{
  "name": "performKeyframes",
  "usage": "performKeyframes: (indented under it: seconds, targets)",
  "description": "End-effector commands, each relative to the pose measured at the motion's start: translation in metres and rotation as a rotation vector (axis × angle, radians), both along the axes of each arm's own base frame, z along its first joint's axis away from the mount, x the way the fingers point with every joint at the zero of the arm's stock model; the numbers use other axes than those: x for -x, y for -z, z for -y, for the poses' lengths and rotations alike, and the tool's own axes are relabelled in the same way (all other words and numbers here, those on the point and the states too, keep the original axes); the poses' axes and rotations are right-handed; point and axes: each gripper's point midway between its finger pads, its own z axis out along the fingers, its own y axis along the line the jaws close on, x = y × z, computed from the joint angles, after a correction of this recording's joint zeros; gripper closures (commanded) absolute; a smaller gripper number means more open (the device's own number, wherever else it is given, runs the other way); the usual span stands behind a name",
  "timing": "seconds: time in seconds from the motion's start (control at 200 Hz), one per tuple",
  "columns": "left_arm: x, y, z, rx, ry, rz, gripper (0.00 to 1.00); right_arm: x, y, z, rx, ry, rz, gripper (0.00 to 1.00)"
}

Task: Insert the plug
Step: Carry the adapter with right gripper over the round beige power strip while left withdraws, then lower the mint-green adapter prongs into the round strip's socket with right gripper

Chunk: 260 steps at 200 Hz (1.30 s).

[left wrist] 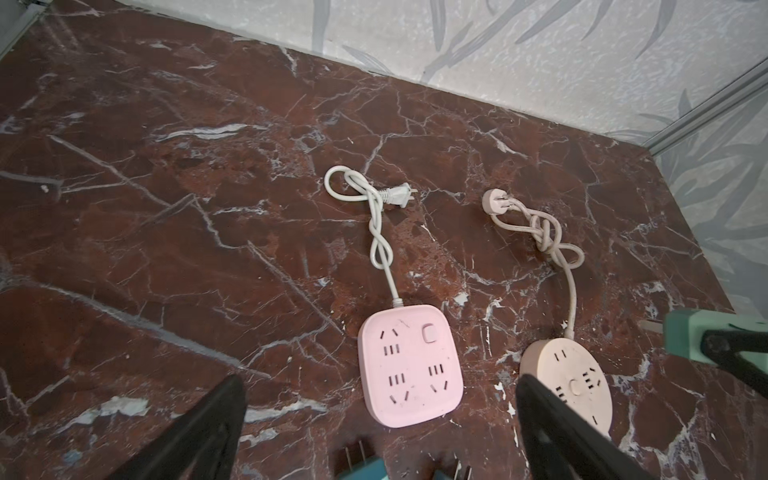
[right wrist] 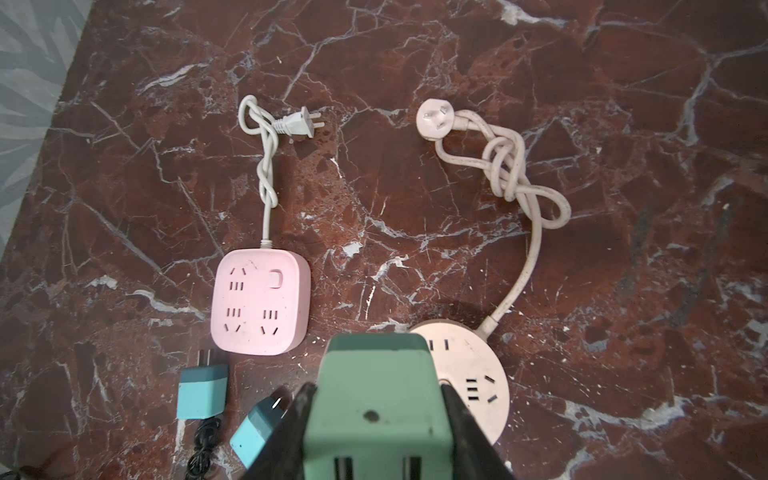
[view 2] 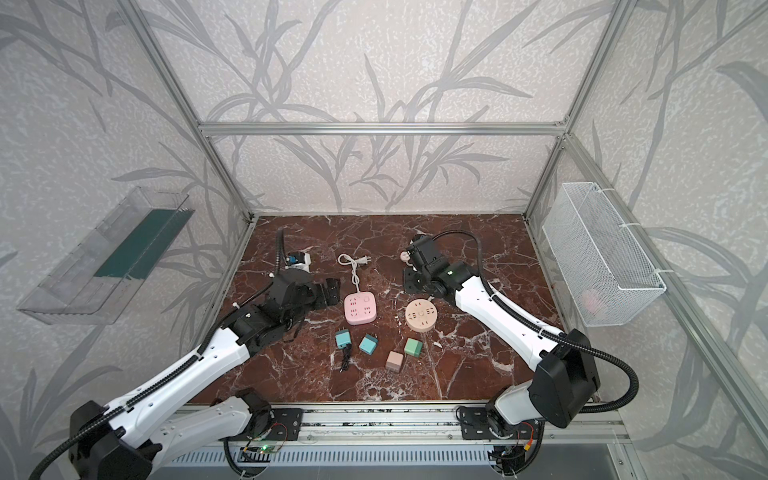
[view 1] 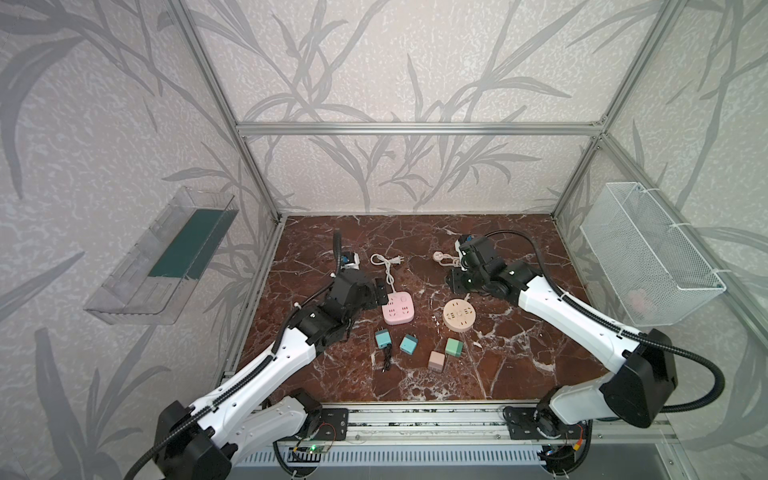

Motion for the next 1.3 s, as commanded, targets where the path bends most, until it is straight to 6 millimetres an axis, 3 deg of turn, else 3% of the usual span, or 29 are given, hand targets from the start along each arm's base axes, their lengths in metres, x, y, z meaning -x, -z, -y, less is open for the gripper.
performKeyframes:
  seconds: [0.0,0.115,0.47,0.7,1.01,1.294]
  targets:
    - [-0.011,-0.027,0.005,-0.041,0.032,0.052,0.01,0.004,0.01,0.018,0.103,0.0,-0.035,1.0]
    - [-0.006,-0.016,0.022,-0.077,0.141,-0.01,0.01,0.006,0.022,0.021,0.179,-0.046,-0.082,1.0]
    - [0.006,0.008,0.027,-0.032,0.165,-0.097,0.04,0.011,0.061,0.022,0.272,-0.126,-0.242,1.0]
    - [0.008,0.018,0.033,-0.021,0.184,-0.126,0.04,0.004,0.068,0.023,0.206,-0.101,-0.163,1.0]
    - [0.007,0.025,0.044,0.013,0.206,-0.147,0.06,0.003,0.091,0.021,0.21,-0.104,-0.217,1.0]
    - [0.006,0.031,0.049,0.029,0.212,-0.158,0.07,0.0,0.097,0.017,0.191,-0.107,-0.208,1.0]
